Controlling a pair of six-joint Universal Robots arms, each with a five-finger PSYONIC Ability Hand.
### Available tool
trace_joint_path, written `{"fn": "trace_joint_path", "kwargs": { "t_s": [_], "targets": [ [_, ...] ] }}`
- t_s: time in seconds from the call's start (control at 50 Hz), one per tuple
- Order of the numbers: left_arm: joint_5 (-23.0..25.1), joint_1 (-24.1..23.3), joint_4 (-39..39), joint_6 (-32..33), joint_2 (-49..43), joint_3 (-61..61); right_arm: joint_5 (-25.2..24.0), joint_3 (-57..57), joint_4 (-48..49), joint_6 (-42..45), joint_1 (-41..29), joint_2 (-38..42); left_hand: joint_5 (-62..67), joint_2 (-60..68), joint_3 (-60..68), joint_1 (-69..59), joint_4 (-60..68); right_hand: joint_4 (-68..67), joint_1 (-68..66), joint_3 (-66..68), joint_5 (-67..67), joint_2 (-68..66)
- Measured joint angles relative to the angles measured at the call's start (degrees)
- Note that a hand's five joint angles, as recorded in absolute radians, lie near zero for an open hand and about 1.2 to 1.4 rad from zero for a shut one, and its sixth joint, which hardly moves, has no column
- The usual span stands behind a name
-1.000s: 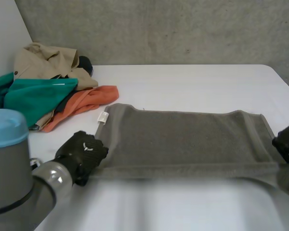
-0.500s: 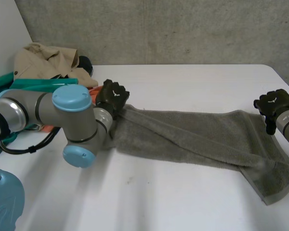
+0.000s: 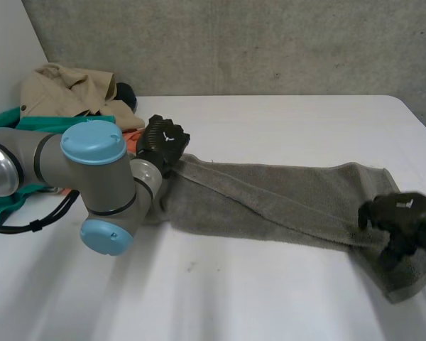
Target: Fold the laundry.
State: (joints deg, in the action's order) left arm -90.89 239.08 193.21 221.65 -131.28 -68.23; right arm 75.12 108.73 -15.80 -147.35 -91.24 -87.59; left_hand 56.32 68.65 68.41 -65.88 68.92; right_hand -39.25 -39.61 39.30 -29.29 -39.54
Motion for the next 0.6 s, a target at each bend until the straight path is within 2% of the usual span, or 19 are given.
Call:
{"fn": "trace_joint_path", "kwargs": {
  "t_s": [0.06,0.14,0.26,0.32,0.36,0.6],
  "targets": [
    [0.0,0.0,0.0,-0.4,-0.1,0.0,0.1,2.7,1.1,1.9,0.2,-0.3,0.0,0.0,0.0,0.0,0.0,-5.8,-5.8,5.8,-5.6,-5.9],
    [0.0,-0.1,-0.1,-1.3,-0.1,-0.1,0.4,4.4,1.8,4.5,0.5,-0.3,0.0,0.0,0.0,0.0,0.0,-6.6,-6.1,6.5,-6.3,-6.3],
    [0.0,-0.1,-0.2,-2.2,-0.1,-0.2,0.3,4.6,3.8,6.9,1.1,0.3,0.0,0.0,0.0,0.0,0.0,-0.4,-0.3,0.1,0.2,-0.2],
    [0.0,0.0,-0.2,-2.4,-0.1,-0.2,0.4,4.4,6.4,8.2,1.7,1.8,0.0,0.0,0.0,0.0,0.0,9.9,10.3,-10.1,11.0,10.4],
    [0.0,0.0,-0.2,-2.4,-0.1,-0.2,0.6,4.1,8.4,8.9,1.9,3.3,0.0,0.0,0.0,0.0,0.0,11.8,11.8,-11.6,13.1,12.1],
    [0.0,1.1,-0.5,-2.4,0.1,-1.9,1.0,1.5,15.8,10.6,2.1,10.7,0.0,0.0,0.0,0.0,0.0,13.4,12.8,-12.9,14.8,13.1]
  ]
}}
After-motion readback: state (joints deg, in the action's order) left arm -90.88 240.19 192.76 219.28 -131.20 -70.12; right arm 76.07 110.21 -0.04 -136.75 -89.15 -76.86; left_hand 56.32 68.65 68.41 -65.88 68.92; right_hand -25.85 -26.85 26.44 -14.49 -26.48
